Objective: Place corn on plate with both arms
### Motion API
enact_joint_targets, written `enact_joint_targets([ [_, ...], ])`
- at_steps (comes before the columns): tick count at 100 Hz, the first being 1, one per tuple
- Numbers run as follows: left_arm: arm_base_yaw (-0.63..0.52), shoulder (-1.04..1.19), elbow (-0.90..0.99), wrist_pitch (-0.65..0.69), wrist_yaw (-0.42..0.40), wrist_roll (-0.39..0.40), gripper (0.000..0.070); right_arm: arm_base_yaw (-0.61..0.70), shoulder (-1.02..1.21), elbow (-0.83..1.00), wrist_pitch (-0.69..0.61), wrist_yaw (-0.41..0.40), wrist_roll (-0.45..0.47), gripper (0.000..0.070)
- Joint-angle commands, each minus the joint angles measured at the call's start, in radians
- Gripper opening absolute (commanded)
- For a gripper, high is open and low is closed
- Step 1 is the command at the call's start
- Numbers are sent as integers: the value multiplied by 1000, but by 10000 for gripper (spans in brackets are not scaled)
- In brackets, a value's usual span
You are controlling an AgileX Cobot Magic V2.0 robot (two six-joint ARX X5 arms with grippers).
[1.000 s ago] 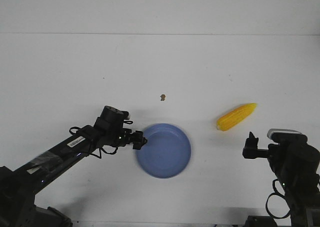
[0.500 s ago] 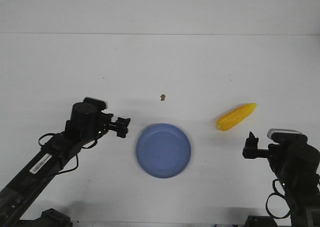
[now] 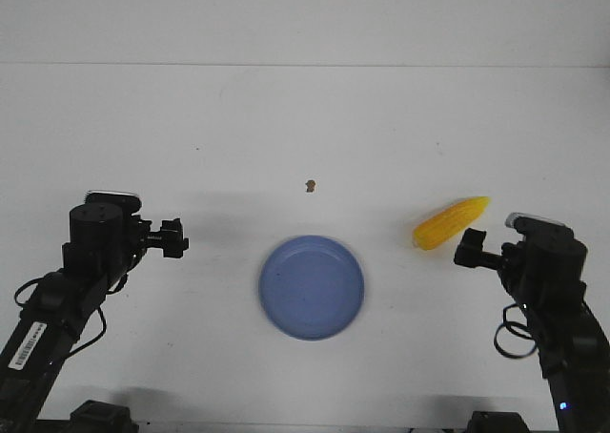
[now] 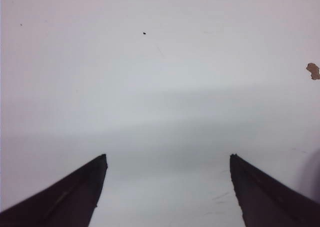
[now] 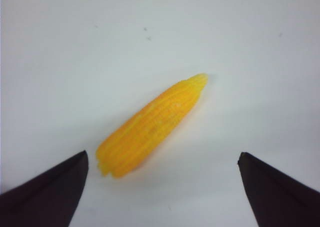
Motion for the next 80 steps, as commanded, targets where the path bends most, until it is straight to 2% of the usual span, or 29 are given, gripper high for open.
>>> enact_joint_targets([
  [1,-2,7,10,2,0,16,509,1,79,19,42,0,68,633],
  [26,-2,7,10,-2,0,16,509,-4,379,19,172,-6,149,633],
  [58,-2,7,10,-3,0,16,509,-4,570,19,348,-97,233,631],
  [64,-2,7,10,-3,0,15,509,-4,590,19,364,-117,234,611],
  [68,-2,7,10,-3,0,15,509,-4,600,19,369,-132,235,572],
  [71,-2,7,10,-3,0,15,509,-4,608,19,375,-136,236,507],
  [80,-2,7,10,-3,0,15,508,-4,618,19,377,-142,235,193],
])
